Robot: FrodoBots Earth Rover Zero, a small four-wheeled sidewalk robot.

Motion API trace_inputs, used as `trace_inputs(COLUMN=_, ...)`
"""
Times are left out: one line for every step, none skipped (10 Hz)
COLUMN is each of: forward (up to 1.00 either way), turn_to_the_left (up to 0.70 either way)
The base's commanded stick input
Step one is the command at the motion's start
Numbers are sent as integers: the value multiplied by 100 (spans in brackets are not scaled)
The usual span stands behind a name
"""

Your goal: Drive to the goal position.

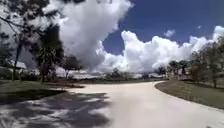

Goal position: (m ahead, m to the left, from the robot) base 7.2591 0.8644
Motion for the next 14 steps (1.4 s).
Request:
trace_inputs(forward=85, turn_to_the_left=0)
trace_inputs(forward=85, turn_to_the_left=0)
trace_inputs(forward=85, turn_to_the_left=0)
trace_inputs(forward=85, turn_to_the_left=0)
trace_inputs(forward=85, turn_to_the_left=0)
trace_inputs(forward=85, turn_to_the_left=0)
trace_inputs(forward=85, turn_to_the_left=0)
trace_inputs(forward=85, turn_to_the_left=0)
trace_inputs(forward=85, turn_to_the_left=0)
trace_inputs(forward=85, turn_to_the_left=0)
trace_inputs(forward=85, turn_to_the_left=0)
trace_inputs(forward=85, turn_to_the_left=0)
trace_inputs(forward=85, turn_to_the_left=0)
trace_inputs(forward=85, turn_to_the_left=0)
